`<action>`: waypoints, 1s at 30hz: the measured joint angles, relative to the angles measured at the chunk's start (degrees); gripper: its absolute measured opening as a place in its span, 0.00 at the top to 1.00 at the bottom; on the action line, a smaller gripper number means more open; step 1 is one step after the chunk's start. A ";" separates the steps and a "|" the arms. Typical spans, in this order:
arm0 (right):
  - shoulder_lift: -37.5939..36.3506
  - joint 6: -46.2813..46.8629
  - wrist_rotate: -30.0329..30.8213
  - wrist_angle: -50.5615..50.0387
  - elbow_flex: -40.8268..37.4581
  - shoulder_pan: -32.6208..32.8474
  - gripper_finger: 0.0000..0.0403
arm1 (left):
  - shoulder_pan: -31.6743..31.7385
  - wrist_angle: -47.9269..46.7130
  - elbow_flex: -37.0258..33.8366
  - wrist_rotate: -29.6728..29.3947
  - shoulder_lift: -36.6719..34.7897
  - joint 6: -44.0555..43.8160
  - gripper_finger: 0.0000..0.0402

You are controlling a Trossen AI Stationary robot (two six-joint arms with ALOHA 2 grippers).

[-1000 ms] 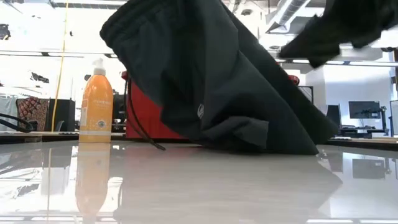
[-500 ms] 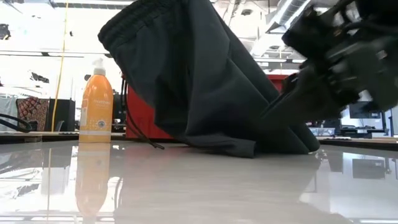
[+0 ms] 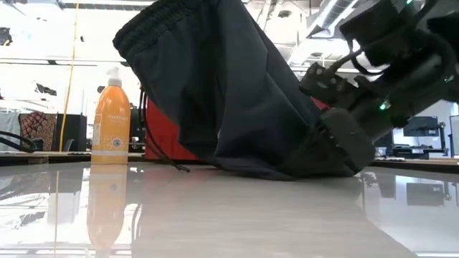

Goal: Fold laundry
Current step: Fold the black shorts

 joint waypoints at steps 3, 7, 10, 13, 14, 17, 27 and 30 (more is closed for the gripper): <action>0.74 0.38 0.17 0.44 0.04 0.09 0.80 | 0.00 -0.50 0.60 -0.48 -0.07 0.02 0.96; -0.27 -1.16 0.90 -0.65 0.01 0.93 0.95 | 0.00 -0.78 3.93 -2.01 -0.15 1.77 0.96; -1.80 -0.70 2.40 -4.40 -0.07 1.06 0.94 | 0.00 -2.97 7.67 -3.08 -0.21 2.38 0.96; -4.13 2.73 2.70 -11.51 -0.05 1.00 0.95 | 0.00 -5.61 10.64 -3.47 -0.26 2.34 0.96; -4.68 3.15 2.47 -13.51 -0.05 0.98 0.95 | -0.02 -6.89 11.60 -3.43 -0.25 2.14 0.96; -6.75 3.22 1.68 -17.21 -0.05 1.29 0.92 | -0.02 -9.10 13.12 -3.45 -0.24 1.00 0.96; -19.30 3.24 1.21 -27.81 -0.11 3.10 0.65 | 0.00 -12.61 13.05 -3.78 -0.26 -1.31 0.96; -21.85 3.15 4.99 -24.74 -0.11 3.93 0.59 | 0.00 -12.68 13.14 -3.77 -0.26 -1.40 0.96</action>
